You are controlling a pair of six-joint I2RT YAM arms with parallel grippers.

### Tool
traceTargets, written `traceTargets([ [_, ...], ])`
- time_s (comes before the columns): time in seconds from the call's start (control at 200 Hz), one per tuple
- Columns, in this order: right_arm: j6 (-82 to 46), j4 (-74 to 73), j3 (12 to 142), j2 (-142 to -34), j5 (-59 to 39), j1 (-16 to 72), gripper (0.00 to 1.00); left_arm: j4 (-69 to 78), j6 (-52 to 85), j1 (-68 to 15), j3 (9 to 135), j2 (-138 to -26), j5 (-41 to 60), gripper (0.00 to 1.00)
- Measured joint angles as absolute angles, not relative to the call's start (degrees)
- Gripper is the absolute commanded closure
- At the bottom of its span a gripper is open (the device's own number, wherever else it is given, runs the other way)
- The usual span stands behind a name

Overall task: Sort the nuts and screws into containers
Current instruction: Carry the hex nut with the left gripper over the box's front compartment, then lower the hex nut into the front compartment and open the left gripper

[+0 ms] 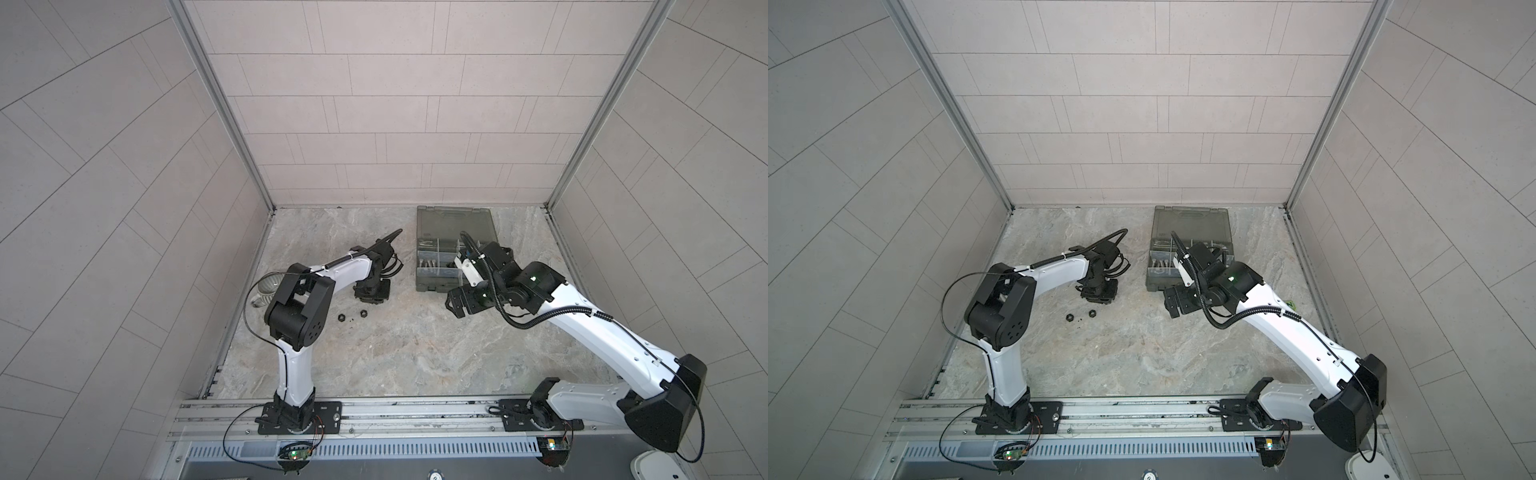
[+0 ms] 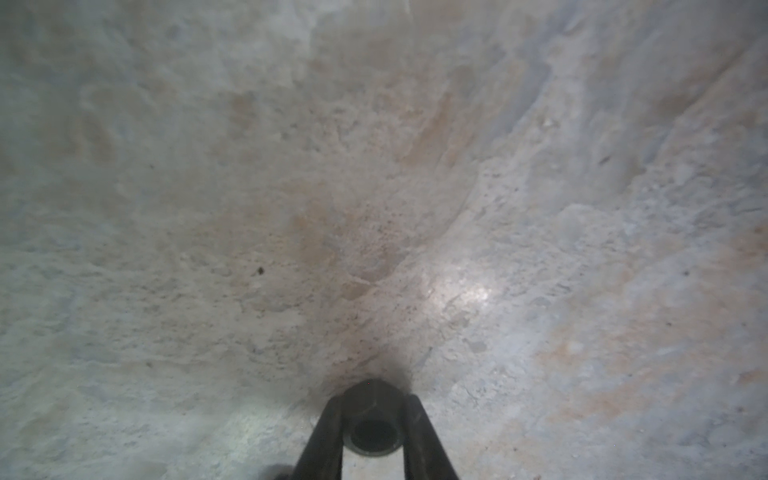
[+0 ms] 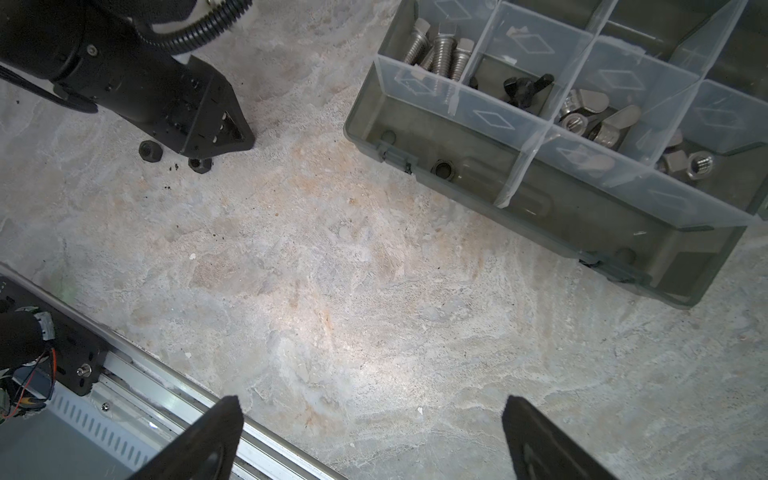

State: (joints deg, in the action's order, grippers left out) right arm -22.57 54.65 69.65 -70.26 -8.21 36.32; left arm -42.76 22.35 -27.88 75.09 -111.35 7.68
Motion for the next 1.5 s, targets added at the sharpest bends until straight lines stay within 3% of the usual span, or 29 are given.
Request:
traceTargets([
  [0.39,-22.96,54.78,66.46,-64.99,-7.46,33.17,0.01,-49.98,20.91,-31.38,94.54,-113.93,7.29,0.78],
  [0.645,-22.94,56.01,64.97,-61.43,-7.49,30.09,0.01,-54.35,20.49,-36.49,107.90,-121.27,7.42,0.78],
  [1.041,-22.94,59.07,62.78,-56.34,-7.46,26.59,0.01,-58.13,20.62,-41.32,118.83,-129.84,9.02,0.76],
  [1.156,-22.92,60.34,62.63,-55.05,-7.44,25.78,0.01,-58.72,20.73,-41.65,120.42,-130.91,9.32,0.71],
  [1.336,-22.68,61.78,62.65,-53.58,-7.38,24.71,0.01,-59.35,20.56,-41.65,122.32,-131.63,9.43,0.43],
  [1.501,-22.26,62.65,62.65,-53.34,-7.42,24.29,0.01,-59.83,20.99,-41.63,123.50,-131.81,8.60,0.41],
])
